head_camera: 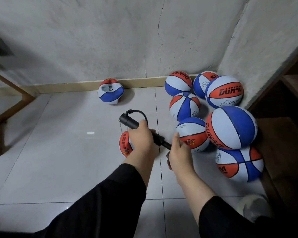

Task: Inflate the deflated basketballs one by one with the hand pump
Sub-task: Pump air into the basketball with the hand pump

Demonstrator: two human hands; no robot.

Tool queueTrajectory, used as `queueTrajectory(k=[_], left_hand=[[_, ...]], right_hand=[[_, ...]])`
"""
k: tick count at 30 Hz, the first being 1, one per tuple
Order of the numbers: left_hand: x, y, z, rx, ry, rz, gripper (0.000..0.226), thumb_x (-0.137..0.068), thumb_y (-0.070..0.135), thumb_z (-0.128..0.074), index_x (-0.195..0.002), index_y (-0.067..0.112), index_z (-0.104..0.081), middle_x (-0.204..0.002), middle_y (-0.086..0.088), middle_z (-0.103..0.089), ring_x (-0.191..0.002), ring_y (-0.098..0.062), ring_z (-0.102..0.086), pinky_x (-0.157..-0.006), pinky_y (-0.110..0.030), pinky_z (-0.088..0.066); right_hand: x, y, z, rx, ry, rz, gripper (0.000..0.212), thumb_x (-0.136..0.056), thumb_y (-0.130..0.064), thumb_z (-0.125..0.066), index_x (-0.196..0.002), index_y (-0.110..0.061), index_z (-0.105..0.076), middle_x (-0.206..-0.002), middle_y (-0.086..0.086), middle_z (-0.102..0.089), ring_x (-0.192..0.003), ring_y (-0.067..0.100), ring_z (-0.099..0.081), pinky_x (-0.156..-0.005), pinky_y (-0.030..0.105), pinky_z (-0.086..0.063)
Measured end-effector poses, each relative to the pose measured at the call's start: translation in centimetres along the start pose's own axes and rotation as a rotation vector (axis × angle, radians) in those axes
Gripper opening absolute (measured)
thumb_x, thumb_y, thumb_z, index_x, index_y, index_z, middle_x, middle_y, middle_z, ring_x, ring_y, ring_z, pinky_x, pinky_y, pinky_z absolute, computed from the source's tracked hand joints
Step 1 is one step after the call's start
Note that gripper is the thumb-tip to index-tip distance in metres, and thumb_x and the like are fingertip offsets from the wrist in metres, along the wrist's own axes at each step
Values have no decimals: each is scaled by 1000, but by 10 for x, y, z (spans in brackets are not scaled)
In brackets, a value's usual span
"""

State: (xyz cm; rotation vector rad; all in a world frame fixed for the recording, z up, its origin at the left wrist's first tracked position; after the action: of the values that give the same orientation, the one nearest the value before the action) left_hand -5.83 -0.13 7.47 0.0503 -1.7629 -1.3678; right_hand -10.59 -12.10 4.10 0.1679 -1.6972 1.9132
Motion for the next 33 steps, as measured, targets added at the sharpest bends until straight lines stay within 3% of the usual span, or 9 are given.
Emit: queueTrajectory(k=[4,9,14,20,22,25,28,31,33], left_hand=[[-20,22,9,61,-9,15,25,-95,31,-61,-112,13,-54,-79,-10,-72,-70,-30,-69,-59,-31,-49],[-14,20,11,119,36,88,22,-92,33,-58,-93,11,-57,-73,-9,-70,-44,-20,-63,-46,-23,-49],[-3,6,-1,276,20,147,31,-76,32,-57,-93,6,-59,-56,-4,-66,-59,-28,-63,-72,-42,-58],[-9,9,-6,164,48,97,20,-88,32,-56,-97,15,-57,-72,-16,-71,-68,-30,-65,-77,-48,-61],[-17,20,-5,146,70,57,19,-92,31,-55,-103,16,-57,-79,-18,-72,-70,-31,-65,-67,-43,-63],[-30,35,4,165,130,51,20,-96,28,-55,-110,13,-56,-76,-11,-67,-62,-25,-59,-47,-26,-47],[-24,32,5,164,110,86,25,-94,30,-54,-111,12,-57,-76,-10,-68,-61,-24,-59,-49,-24,-48],[-6,19,-3,178,76,138,44,-78,41,-53,-107,8,-62,-71,-11,-74,-62,-29,-64,-69,-46,-63],[2,15,-8,161,87,128,46,-79,41,-52,-108,7,-66,-75,-14,-76,-63,-27,-64,-74,-45,-61]], right_hand=[[-8,-1,5,27,-4,32,80,-74,-86,-33,-82,-10,-55,-66,7,-56,-65,27,-52,-66,39,-43],[-17,-6,-8,125,-35,64,66,-99,-69,-34,-77,-11,-56,-52,1,-49,-53,28,-49,-58,36,-40],[-21,-26,-18,259,-50,152,64,-106,-59,-24,-80,-10,-58,-79,12,-65,-79,34,-64,-66,34,-45],[-28,-9,-23,163,-74,38,58,-103,-63,-29,-76,-20,-56,-64,4,-57,-67,28,-56,-65,37,-43],[-30,-8,-13,105,-38,-13,60,-103,-61,-33,-75,-15,-57,-55,2,-53,-55,24,-48,-58,33,-37],[-34,-6,-2,103,-24,-13,65,-101,-64,-37,-77,-8,-57,-58,6,-54,-54,25,-46,-55,29,-36],[-36,-5,-4,159,-37,-31,61,-103,-63,-33,-77,-12,-57,-63,7,-56,-60,28,-49,-60,31,-39],[-36,-19,-8,250,-69,24,65,-107,-56,-26,-73,-10,-56,-70,12,-62,-70,33,-56,-68,35,-43],[-35,-31,-11,301,-65,100,69,-108,-52,-23,-73,-5,-58,-79,19,-68,-79,37,-62,-71,36,-46]])
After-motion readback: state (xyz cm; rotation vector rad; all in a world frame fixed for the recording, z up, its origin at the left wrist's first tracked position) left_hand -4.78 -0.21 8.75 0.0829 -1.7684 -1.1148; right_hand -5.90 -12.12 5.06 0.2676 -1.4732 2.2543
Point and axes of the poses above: each hand's wrist, its own x-axis away from the middle knuckle, its own z-axis out of the back of the hand, y = z × x, the point moved 3 cm from there along -x, towards the middle knuckle
